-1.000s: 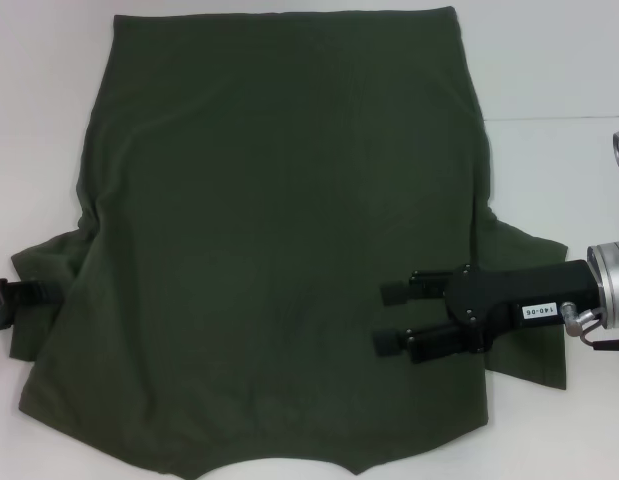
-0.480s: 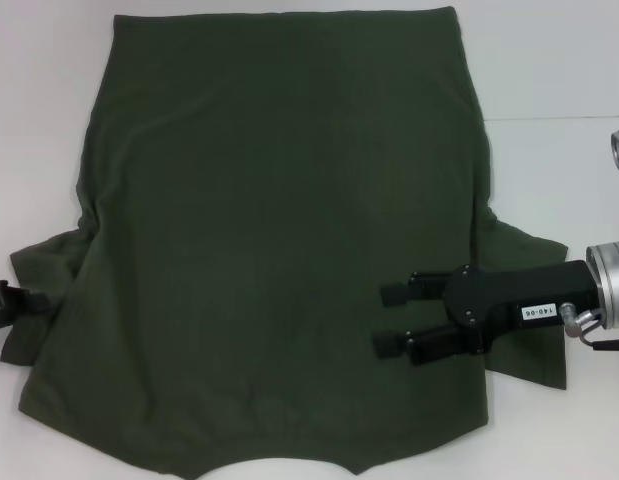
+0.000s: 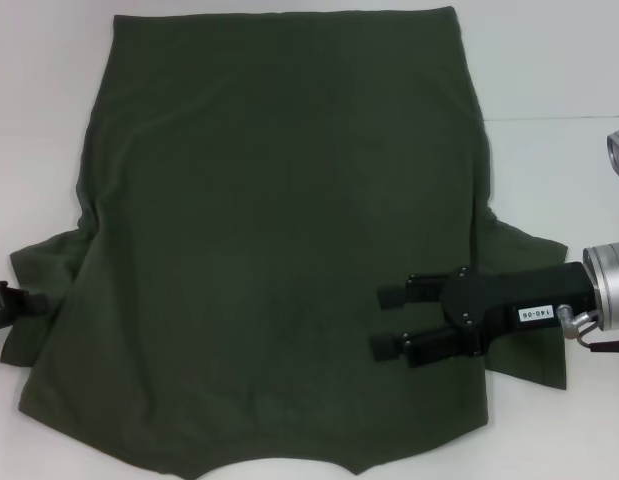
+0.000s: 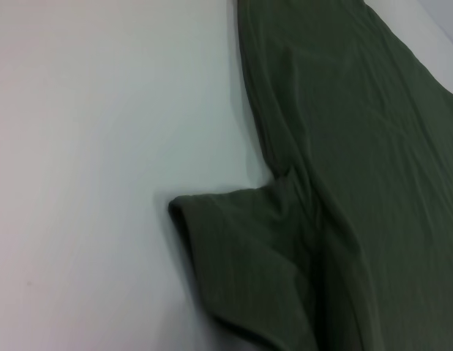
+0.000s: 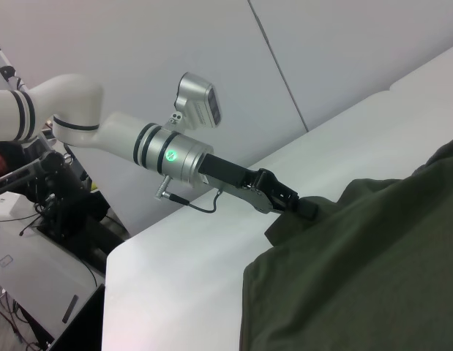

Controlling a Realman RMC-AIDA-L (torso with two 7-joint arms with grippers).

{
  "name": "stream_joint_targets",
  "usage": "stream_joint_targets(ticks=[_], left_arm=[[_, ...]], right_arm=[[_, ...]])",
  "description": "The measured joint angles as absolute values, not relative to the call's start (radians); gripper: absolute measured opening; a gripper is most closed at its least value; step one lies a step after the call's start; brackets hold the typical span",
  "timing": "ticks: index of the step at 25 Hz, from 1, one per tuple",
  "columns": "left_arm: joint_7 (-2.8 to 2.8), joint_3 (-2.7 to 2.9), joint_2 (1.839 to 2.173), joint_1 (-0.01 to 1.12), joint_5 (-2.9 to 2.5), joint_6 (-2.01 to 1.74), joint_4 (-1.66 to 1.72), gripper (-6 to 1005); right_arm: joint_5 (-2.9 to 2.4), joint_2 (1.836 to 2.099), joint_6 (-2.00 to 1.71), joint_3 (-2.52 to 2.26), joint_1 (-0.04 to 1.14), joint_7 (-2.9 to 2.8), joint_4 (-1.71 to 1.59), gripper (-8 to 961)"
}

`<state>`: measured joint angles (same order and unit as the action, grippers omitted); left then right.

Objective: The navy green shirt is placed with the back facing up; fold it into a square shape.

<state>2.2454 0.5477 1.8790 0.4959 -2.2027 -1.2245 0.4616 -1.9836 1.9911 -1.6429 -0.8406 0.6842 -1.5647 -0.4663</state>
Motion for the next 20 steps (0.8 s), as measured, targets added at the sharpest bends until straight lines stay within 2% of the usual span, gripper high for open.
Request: stream_joint_targets(ticks=[10, 20], left_arm=[[2.246, 0.544, 1.871, 0.495, -2.203, -1.235, 0.471, 7], [2.295, 0.454, 1.777, 0.497, -2.268, -1.328, 0.561, 9]], right_arm=[[-1.984, 1.991, -1.643, -0.841, 0.677, -1.562, -0.466, 941], [-1.983, 1.991, -1.630, -0.841, 0.673, -1.561, -0.466, 941]])
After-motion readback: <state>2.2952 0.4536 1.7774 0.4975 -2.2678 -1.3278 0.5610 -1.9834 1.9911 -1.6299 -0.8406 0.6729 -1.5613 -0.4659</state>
